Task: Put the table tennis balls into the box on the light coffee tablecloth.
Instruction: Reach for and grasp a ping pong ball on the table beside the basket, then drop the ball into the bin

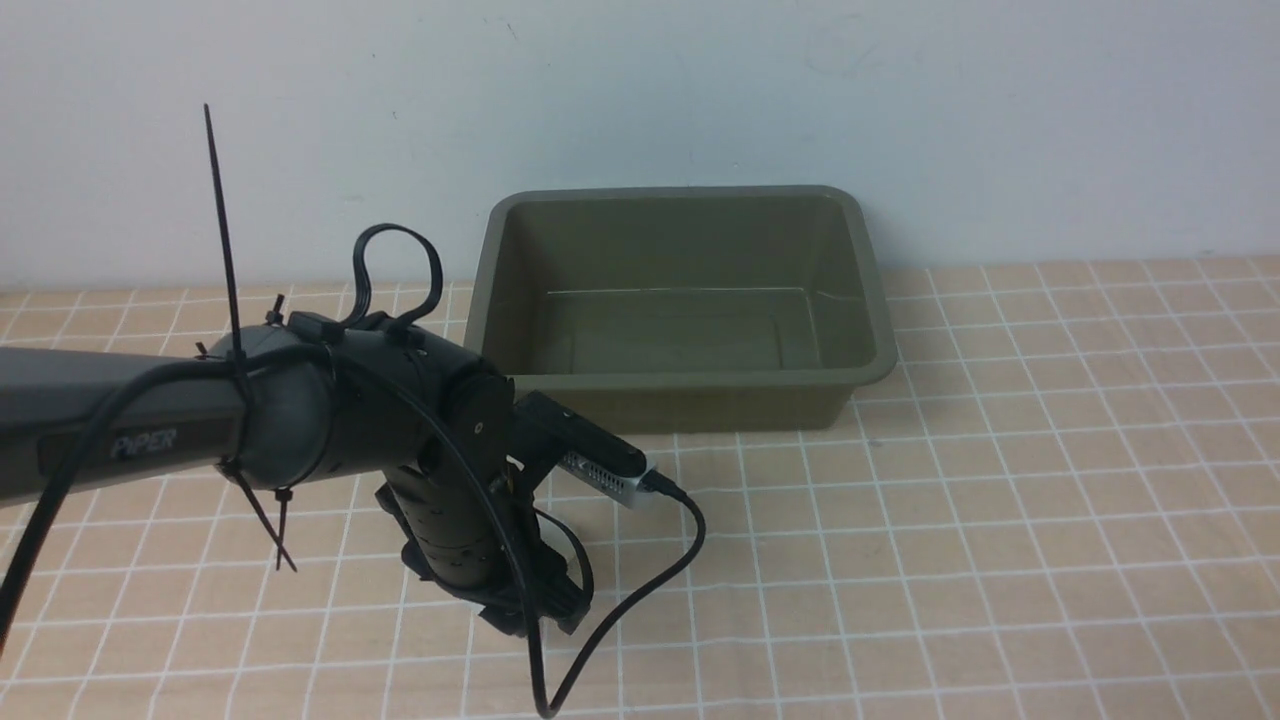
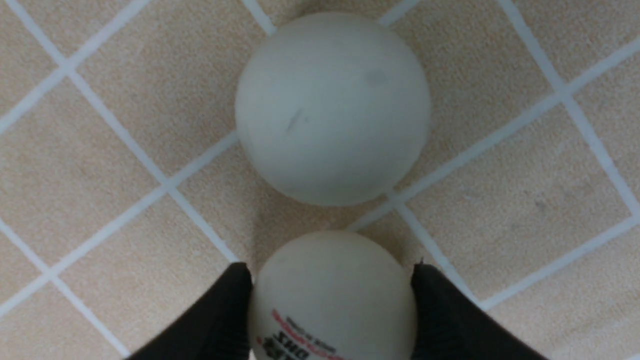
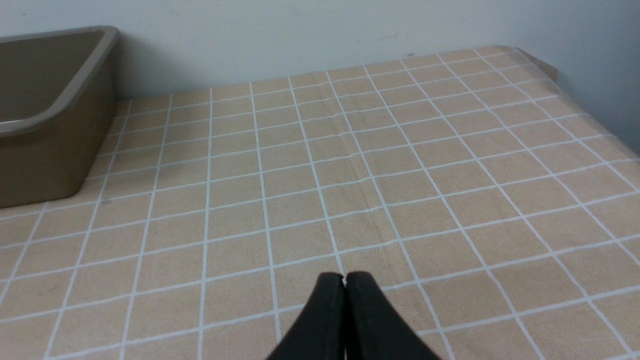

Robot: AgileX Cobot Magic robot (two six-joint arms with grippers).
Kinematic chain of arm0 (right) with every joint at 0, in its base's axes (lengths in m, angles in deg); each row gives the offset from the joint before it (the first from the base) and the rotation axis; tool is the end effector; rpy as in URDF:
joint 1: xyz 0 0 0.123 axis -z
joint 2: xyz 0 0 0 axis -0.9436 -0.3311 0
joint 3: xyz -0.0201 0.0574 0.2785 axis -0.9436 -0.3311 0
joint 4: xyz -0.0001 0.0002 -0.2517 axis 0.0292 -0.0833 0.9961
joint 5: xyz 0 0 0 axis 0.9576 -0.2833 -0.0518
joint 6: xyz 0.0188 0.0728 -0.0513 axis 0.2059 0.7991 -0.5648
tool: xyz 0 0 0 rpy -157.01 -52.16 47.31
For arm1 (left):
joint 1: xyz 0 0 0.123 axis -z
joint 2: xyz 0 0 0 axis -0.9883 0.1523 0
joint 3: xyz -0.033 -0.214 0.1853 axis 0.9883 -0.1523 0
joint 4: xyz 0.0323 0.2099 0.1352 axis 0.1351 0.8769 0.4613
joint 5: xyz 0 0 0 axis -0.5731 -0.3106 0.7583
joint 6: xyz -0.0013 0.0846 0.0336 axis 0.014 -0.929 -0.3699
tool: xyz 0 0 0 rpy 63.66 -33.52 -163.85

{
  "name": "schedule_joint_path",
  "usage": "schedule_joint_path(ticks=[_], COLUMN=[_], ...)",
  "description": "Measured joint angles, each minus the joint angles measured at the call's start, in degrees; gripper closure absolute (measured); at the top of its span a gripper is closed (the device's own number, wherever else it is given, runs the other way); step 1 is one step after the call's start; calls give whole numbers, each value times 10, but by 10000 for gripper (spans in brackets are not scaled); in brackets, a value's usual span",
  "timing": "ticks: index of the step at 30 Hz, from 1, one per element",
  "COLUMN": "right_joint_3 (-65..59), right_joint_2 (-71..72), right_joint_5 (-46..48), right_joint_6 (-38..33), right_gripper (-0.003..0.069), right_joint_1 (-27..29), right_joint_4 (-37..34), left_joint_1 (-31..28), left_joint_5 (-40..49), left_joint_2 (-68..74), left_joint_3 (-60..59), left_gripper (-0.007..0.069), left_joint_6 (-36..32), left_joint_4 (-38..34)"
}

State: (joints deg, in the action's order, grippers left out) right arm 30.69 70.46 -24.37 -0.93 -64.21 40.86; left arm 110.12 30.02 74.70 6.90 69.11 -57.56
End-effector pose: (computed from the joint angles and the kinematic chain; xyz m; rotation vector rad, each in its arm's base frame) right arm 0.0484 -0.0090 0.1747 0.2686 1.9169 -0.0206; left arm 0.2996 -0.1639 0.1453 0.8308 2.8639 -0.0333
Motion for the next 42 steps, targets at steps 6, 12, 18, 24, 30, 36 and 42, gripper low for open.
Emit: schedule_joint_path(ticks=[6, 12, 18, 24, 30, 36, 42], right_joint_3=[0, 0, 0, 0, 0, 0, 0], right_joint_2=[0, 0, 0, 0, 0, 0, 0], right_joint_5=[0, 0, 0, 0, 0, 0, 0], right_joint_6=[0, 0, 0, 0, 0, 0, 0], right_gripper=[674, 674, 674, 674, 674, 674, 674], right_joint_1=[0, 0, 0, 0, 0, 0, 0], right_joint_4=[0, 0, 0, 0, 0, 0, 0], left_joint_1=[0, 0, 0, 0, 0, 0, -5], left_joint_5=[116, 265, 285, 237, 98, 49, 41], left_joint_2=[0, 0, 1, 12, 58, 124, 158], left_joint_3=[31, 141, 306, 411, 429, 429, 429], left_gripper=[305, 305, 305, 305, 305, 305, 305], left_joint_6=[0, -17, -38, -50, -15, 19, 27], left_joint_4=[0, 0, 0, 9, 23, 43, 43])
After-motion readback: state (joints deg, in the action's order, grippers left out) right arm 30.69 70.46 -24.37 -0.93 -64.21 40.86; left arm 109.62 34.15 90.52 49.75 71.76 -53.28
